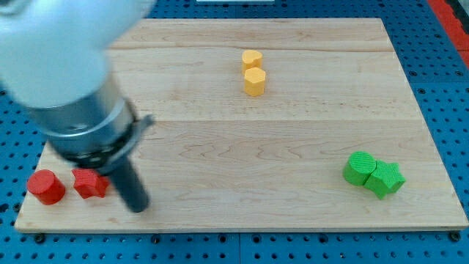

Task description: Point at the yellow heart

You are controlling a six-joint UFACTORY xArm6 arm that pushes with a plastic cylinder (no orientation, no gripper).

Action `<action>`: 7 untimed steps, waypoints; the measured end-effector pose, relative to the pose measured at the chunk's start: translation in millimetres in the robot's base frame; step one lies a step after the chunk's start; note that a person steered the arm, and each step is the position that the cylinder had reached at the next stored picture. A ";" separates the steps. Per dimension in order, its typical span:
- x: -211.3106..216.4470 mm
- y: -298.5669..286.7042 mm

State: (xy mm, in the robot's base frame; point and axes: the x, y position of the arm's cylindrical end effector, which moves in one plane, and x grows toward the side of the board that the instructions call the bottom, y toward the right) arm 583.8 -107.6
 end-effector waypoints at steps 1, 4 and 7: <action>-20.9 58.7; -51.5 71.6; -190.5 157.1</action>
State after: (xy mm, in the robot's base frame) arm 393.3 49.5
